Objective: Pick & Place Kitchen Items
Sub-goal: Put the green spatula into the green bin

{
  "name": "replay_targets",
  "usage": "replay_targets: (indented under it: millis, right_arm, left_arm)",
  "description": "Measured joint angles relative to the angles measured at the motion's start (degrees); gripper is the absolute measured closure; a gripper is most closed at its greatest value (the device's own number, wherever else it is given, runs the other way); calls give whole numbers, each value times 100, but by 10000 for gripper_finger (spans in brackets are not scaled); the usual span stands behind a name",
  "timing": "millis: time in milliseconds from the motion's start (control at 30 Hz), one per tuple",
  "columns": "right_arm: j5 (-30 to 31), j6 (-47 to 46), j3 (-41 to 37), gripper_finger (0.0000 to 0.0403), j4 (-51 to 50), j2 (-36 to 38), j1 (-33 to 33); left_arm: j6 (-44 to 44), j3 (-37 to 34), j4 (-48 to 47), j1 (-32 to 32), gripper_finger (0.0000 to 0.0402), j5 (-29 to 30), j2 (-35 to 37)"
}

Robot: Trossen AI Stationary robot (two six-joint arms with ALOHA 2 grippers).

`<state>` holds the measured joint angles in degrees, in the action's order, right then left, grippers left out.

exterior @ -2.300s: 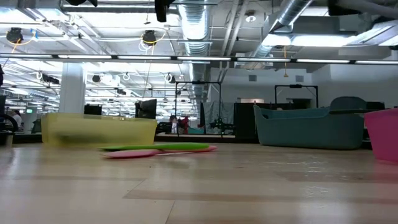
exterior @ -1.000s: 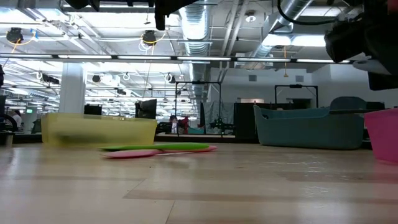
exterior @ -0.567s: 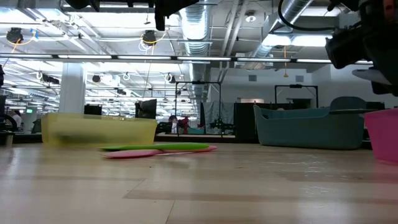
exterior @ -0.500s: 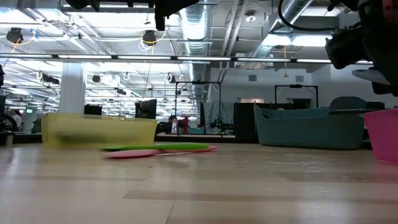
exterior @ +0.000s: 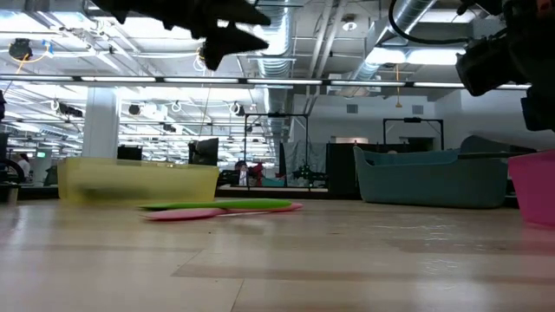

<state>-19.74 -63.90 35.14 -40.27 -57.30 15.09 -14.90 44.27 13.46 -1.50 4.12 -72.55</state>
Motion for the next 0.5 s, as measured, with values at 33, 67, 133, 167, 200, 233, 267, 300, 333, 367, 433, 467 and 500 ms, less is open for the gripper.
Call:
replay_targets:
  millis: [33,67,133,167,200,233,267,300,333,367,433,467,500]
  right_arm:
    - [-60,20,0,204,2,0,0]
    - [-138,26,0,191,2,1,0]
    - [-268,40,0,169,2,0,-7]
    - [-318,40,0,161,2,0,-17]
    - [-362,40,0,154,2,0,-22]
    - [-419,44,0,150,2,0,-22]
    - [-441,42,0,147,2,0,-22]
    - [-443,42,0,146,2,0,-22]
    - [-441,42,1,146,2,0,-22]
    - [-443,42,0,145,2,0,-22]
    - [-443,42,2,145,4,0,-22]
    - [-443,42,2,145,8,0,-22]
    - [-441,42,2,145,18,0,-22]
  left_arm:
    - [141,0,-188,-41,224,-9,0]
    - [302,0,-377,-83,224,-31,0]
    - [652,0,-782,-177,224,-87,0]
    - [846,0,-969,-231,224,-112,-2]
    - [1008,0,-1139,-284,224,-116,-2]
    - [1146,0,-1311,-332,224,-118,-2]
    - [1249,0,-1463,-369,224,-118,-2]
    - [1320,0,-1601,-399,224,-120,-2]
    - [1340,-21,-1650,-423,224,-131,-4]
    - [1331,-67,-1635,-429,224,-178,-4]
    - [1259,-188,-1633,-426,224,-357,-4]
    - [1201,-266,-1632,-426,224,-465,-4]
    - [1169,-353,-1604,-426,224,-550,-4]
